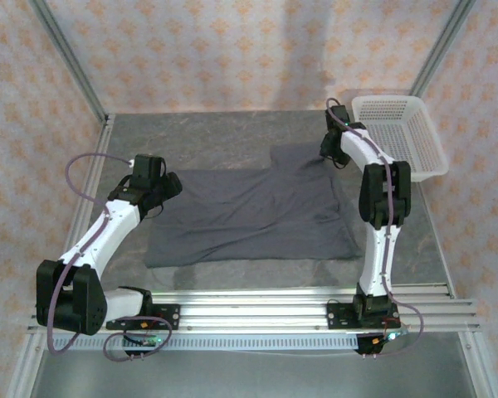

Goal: Fold the inside-out t-shirt

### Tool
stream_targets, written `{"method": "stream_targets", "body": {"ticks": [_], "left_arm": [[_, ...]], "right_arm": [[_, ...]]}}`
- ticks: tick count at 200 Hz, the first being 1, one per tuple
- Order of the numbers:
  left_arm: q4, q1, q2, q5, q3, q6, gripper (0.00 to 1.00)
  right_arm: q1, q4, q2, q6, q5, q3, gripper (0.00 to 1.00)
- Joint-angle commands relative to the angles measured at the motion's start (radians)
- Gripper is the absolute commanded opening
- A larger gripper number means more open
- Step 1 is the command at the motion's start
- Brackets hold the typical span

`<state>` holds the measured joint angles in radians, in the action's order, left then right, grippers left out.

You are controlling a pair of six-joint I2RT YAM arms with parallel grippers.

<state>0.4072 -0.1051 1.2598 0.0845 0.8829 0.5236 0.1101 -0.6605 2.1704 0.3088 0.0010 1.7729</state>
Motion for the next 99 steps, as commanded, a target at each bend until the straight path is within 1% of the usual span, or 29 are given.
{"method": "stream_targets", "body": {"ticks": [1, 22, 48, 73, 99], "left_arm": [[-0.004, -0.005, -0.007, 0.07, 0.031, -0.019, 0.61], [-0.001, -0.006, -0.011, 0.183, 0.049, -0.043, 0.67], [0.013, -0.018, -0.009, 0.29, 0.069, -0.059, 0.74], [0.027, -0.046, -0.019, 0.313, 0.074, -0.088, 0.8], [0.039, -0.06, -0.026, 0.296, 0.079, -0.097, 0.81]], "right_arm": [[-0.007, 0.001, 0.067, -0.029, 0.01, 0.039, 0.44], [-0.006, -0.029, 0.118, -0.024, -0.063, 0.085, 0.44], [-0.006, -0.047, 0.136, -0.009, -0.089, 0.083, 0.44], [-0.006, -0.063, 0.134, -0.013, -0.075, 0.059, 0.43], [-0.006, -0.081, 0.132, -0.019, -0.057, 0.044, 0.4]]}}
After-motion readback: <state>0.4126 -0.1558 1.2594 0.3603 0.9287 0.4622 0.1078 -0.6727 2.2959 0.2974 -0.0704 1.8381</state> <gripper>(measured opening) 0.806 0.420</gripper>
